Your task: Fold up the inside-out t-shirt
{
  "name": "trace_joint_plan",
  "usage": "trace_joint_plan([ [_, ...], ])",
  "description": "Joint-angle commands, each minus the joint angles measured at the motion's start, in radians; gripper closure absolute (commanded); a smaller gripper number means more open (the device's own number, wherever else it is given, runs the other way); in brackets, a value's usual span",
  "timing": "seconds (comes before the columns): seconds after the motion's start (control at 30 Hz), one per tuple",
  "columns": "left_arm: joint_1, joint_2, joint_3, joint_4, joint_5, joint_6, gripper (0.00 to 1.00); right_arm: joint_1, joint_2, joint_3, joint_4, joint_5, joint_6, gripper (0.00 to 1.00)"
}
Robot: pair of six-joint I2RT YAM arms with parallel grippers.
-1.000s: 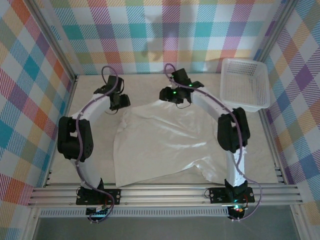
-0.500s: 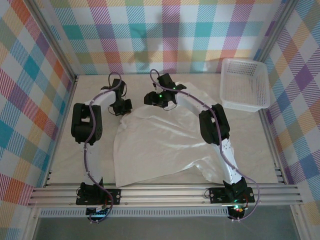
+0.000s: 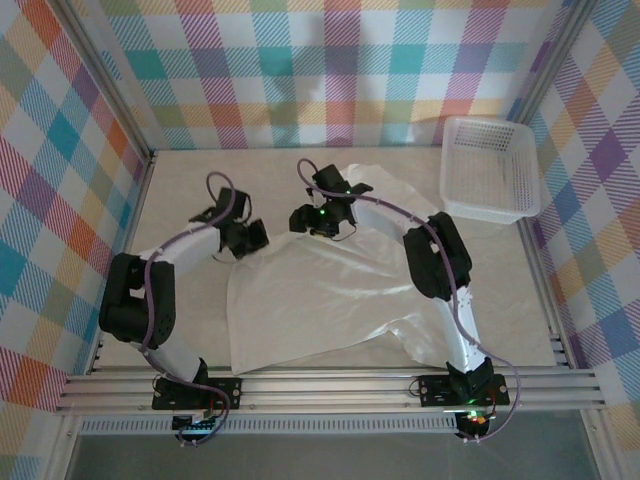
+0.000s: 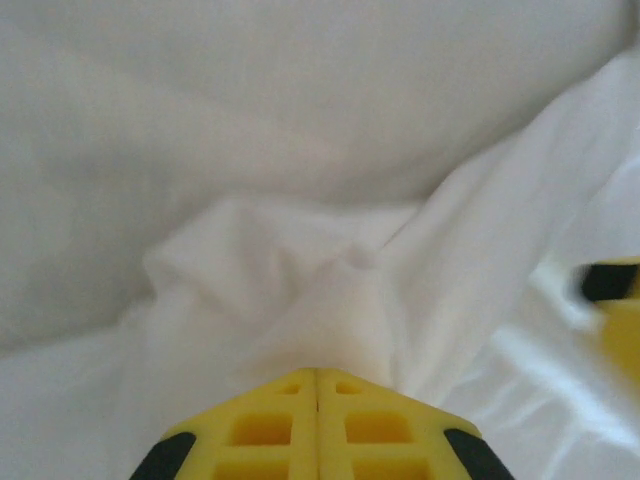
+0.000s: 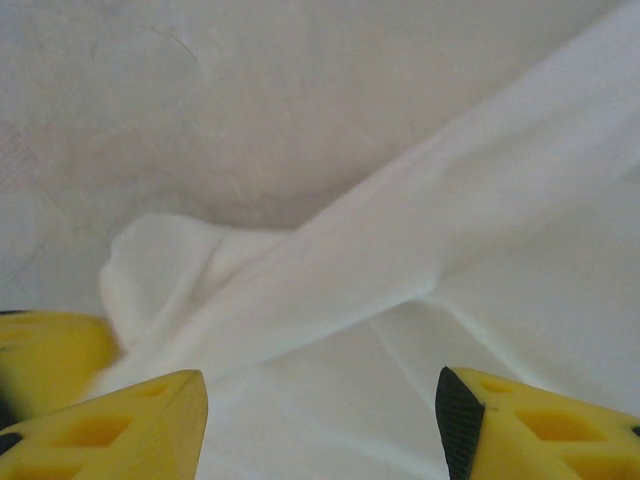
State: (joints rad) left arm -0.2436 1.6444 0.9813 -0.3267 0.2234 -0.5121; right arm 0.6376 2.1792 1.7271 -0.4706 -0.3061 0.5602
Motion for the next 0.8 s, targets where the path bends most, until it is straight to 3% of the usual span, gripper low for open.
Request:
trace_joint_plan([
  [0.0, -0.014, -0.068, -0.111, 0.117, -0.052, -0.084, 0.88, -0.005, -0.104, -0.078, 0.034, -0.001, -0.014, 0.37],
  [0.13, -0.014, -0.156, -0.123, 0.100, -0.101, -0.047, 0.79, 0.012, -0.106, -0.136, 0.130, -0.080, 0.070, 0.32],
  [0.33, -0.007, -0.142, -0.103, 0.077, -0.091, -0.061, 0.66, 0.056, 0.041, -0.040, 0.172, -0.021, 0.172, 0.28],
  [0.5, -0.003, -0.056, -0.073, 0.017, -0.045, -0.071, 0.46, 0.056, 0.113, 0.046, 0.150, 0.014, 0.199, 0.52],
  [0.57, -0.003, -0.033, -0.077, 0.026, -0.034, -0.080, 0.45, 0.056, 0.120, 0.057, 0.130, 0.015, 0.196, 0.60],
  [0.63, -0.003, -0.029, -0.088, 0.058, -0.023, -0.095, 0.54, 0.056, 0.119, 0.050, 0.117, 0.028, 0.195, 0.71],
  [0.7, -0.003, -0.032, -0.089, 0.099, -0.011, -0.108, 0.73, 0.056, 0.111, 0.036, 0.117, 0.043, 0.198, 0.80],
  [0.77, -0.003, -0.033, -0.072, 0.094, -0.011, -0.106, 0.85, 0.055, 0.109, 0.030, 0.116, 0.055, 0.198, 0.86],
])
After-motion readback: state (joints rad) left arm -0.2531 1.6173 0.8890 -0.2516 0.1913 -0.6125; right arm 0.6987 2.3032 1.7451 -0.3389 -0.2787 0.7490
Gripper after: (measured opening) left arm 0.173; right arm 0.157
